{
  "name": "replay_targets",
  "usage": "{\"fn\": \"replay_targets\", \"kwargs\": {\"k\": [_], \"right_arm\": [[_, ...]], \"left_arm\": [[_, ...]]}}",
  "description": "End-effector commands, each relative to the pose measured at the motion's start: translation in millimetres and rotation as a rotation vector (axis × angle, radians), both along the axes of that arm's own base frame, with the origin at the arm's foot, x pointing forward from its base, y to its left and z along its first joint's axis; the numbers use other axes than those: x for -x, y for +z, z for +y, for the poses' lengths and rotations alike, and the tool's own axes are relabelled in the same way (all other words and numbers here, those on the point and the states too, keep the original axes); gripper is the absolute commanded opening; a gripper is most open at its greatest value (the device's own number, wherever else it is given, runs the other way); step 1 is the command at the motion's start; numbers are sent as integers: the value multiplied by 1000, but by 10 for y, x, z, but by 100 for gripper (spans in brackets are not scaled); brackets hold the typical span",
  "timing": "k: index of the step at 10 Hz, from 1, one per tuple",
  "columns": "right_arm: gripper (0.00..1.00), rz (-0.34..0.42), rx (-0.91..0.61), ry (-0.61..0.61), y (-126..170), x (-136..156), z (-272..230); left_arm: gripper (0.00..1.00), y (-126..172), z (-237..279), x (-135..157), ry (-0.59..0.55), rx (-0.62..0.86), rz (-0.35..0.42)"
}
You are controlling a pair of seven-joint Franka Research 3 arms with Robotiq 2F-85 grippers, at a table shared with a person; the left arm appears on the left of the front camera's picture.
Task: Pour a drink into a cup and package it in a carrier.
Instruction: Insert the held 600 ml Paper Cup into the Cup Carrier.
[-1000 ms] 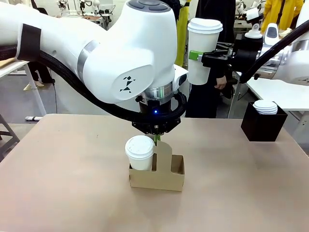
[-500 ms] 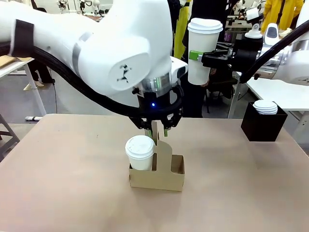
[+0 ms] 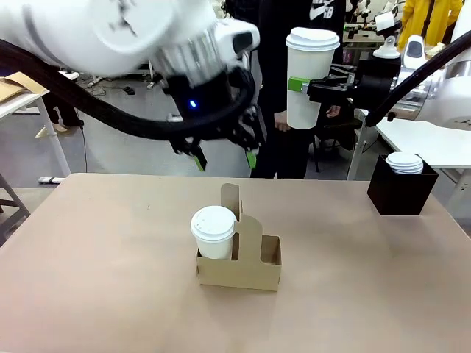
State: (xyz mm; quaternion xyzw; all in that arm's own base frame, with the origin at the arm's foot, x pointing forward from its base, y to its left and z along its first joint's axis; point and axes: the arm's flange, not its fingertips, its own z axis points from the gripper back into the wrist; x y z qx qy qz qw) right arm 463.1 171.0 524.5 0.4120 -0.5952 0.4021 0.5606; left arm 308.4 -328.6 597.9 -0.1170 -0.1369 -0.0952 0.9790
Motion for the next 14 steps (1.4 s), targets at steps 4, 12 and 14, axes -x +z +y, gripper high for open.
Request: {"fn": "replay_targets", "kwargs": {"k": [4, 12, 14], "right_arm": [[81, -11, 10, 84, -211, -105, 4], [81, 45, 31, 439, -944, 298, 283], [81, 45, 31, 439, -944, 298, 283]], "left_arm": [[100, 298, 1026, 80, -341, 14, -109], [100, -185, 1661, -118, -499, -56, -268], [100, -319, 1656, -161, -473, -68, -287]]}}
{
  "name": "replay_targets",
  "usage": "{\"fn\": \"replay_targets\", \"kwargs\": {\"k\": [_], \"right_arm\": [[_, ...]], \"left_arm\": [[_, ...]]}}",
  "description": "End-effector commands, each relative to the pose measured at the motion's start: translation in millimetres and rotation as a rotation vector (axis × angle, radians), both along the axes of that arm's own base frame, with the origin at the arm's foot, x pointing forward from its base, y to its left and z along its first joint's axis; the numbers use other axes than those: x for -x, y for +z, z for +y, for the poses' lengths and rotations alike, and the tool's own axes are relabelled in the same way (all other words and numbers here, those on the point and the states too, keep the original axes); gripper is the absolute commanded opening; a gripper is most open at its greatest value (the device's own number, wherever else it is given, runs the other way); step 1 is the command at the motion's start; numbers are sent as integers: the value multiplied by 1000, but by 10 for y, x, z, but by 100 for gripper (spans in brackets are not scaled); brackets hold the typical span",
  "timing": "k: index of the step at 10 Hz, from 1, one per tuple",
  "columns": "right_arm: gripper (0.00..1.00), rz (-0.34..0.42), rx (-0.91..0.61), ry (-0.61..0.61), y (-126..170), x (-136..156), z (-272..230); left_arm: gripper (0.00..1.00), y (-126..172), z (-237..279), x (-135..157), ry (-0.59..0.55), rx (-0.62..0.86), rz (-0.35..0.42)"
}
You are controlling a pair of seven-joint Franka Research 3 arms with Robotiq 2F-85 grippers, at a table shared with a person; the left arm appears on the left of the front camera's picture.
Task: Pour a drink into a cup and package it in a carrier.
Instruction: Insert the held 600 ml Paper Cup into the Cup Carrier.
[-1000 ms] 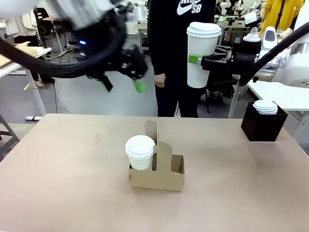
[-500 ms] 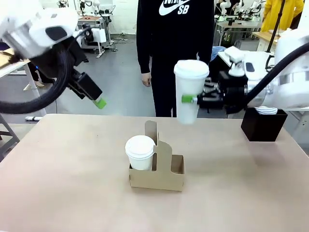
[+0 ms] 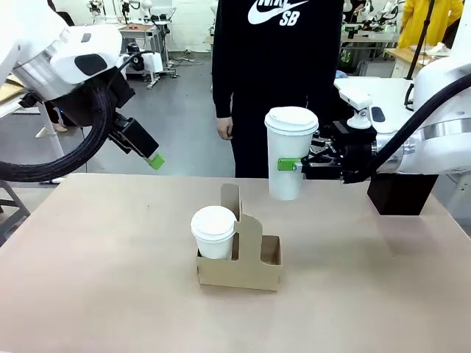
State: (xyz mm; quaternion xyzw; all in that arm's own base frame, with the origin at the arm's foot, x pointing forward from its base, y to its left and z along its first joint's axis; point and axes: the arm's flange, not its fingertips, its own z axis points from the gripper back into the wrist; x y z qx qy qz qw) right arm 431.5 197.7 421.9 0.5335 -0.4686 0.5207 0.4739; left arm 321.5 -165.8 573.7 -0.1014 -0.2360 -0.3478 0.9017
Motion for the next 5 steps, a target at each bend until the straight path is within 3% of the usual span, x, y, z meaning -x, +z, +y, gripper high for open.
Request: {"fn": "replay_targets", "kwargs": {"k": [1, 4, 5], "right_arm": [[81, 9, 1, 3, -39, 18, 5], [81, 10, -64, 152, -390, 132, 194], [81, 26, -92, 191, -496, 168, 247]], "left_arm": [[100, -186, 163, -38, -13, 13, -33], [100, -439, 562, -70, -34, 35, -93], [100, -478, 602, -114, -40, 53, -67]]}}
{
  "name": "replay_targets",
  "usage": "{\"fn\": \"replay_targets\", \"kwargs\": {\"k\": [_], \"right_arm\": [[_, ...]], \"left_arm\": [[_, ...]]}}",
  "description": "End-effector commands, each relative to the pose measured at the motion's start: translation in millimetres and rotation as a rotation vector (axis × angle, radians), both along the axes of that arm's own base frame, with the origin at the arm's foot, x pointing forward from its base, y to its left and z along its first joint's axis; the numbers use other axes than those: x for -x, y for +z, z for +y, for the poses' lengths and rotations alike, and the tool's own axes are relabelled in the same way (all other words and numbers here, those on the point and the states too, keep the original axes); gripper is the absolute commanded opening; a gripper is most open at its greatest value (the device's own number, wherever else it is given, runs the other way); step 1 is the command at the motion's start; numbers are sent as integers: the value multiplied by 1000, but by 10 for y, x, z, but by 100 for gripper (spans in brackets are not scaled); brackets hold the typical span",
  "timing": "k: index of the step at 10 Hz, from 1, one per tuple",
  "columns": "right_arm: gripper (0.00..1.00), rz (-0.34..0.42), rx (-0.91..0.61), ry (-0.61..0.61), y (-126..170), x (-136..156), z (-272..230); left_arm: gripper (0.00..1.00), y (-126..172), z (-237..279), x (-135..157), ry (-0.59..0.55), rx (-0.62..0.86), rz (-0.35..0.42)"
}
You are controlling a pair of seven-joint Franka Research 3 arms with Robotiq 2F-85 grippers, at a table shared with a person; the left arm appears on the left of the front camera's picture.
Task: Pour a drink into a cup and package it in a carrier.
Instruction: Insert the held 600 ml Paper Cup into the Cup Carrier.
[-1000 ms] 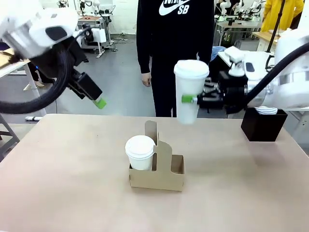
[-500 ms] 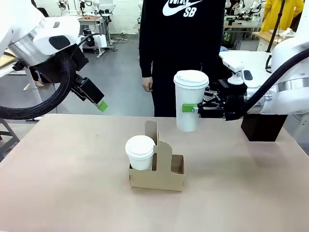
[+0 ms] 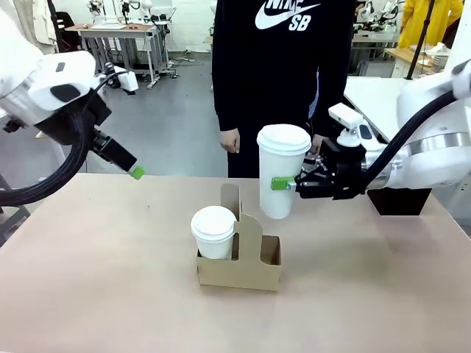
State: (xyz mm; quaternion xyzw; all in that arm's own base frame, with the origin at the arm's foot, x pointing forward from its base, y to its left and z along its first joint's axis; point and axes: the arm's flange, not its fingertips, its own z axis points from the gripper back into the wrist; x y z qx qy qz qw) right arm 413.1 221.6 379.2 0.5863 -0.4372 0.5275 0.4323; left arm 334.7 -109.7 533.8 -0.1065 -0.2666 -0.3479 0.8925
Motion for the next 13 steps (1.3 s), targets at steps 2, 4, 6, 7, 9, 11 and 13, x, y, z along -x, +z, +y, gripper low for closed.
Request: {"fn": "replay_targets", "kwargs": {"k": [2, 4, 6, 7, 9, 11, 13], "right_arm": [[81, -10, -37, 93, -227, 32, 122], [81, -8, -55, 133, -451, -7, 158], [81, 19, -47, 151, -661, -31, 181], [81, 27, -40, 166, -760, -56, 190], [81, 20, -42, 176, -931, -110, 200], [81, 16, -23, 189, -1079, -140, 218], [81, 1, 11, 202, -1211, -159, 223]], "left_arm": [[100, 57, -118, 31, 9, -7, 5], [100, 57, -118, 31, 9, -7, 5], [100, 57, -118, 31, 9, -7, 5], [100, 57, -118, 31, 9, -7, 5], [100, 57, -118, 31, 9, -7, 5], [100, 57, -118, 31, 9, -7, 5], [100, 57, -118, 31, 9, -7, 5]]}}
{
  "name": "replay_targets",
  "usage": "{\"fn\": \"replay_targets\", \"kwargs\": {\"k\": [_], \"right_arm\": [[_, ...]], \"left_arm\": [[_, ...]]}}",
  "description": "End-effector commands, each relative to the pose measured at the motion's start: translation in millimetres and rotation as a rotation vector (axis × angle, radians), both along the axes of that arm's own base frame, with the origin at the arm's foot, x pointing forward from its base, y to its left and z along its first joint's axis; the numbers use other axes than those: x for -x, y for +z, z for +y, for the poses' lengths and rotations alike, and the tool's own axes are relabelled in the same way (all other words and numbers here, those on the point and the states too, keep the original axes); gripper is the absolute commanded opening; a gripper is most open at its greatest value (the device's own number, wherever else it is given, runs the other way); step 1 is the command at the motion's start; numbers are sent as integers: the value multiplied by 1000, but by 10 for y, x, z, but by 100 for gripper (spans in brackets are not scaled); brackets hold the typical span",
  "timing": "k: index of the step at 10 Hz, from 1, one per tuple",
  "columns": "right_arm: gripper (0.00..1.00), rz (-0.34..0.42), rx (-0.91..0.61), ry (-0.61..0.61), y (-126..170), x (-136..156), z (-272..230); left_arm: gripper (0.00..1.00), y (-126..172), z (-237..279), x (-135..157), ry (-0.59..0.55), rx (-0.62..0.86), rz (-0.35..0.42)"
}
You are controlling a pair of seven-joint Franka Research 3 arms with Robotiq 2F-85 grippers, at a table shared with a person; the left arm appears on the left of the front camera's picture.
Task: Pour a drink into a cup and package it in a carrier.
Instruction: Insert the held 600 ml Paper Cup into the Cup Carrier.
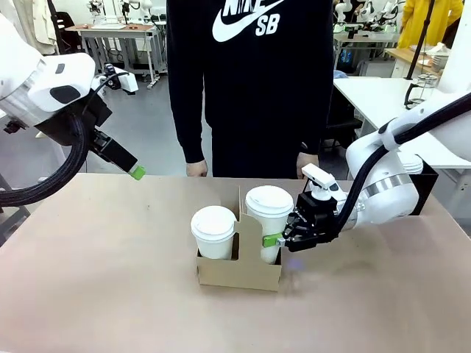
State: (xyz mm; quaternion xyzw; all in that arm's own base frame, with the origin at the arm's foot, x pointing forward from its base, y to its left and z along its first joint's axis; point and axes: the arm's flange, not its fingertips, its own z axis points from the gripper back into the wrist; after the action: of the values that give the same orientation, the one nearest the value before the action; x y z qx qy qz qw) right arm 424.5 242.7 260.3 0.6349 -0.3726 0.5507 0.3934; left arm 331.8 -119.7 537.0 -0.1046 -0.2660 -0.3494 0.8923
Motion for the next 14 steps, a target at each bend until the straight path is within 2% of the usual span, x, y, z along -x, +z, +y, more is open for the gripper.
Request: {"fn": "replay_targets", "kwargs": {"k": [1, 7, 8, 11, 14], "right_arm": [[81, -54, 21, 37, -60, -48, 27], [81, -68, 59, 73, -245, -61, 34], [100, -79, 76, 77, -261, -55, 29], [100, -72, 116, 78, -215, -59, -38], [100, -90, 154, 31, -81, -55, -232]], "left_arm": [[100, 25, -18, 3, 11, -2, 6], [100, 25, -18, 3, 11, -2, 6], [100, 25, -18, 3, 11, -2, 6], [100, 25, -18, 3, 11, -2, 6], [100, 25, -18, 3, 11, -2, 6]]}}
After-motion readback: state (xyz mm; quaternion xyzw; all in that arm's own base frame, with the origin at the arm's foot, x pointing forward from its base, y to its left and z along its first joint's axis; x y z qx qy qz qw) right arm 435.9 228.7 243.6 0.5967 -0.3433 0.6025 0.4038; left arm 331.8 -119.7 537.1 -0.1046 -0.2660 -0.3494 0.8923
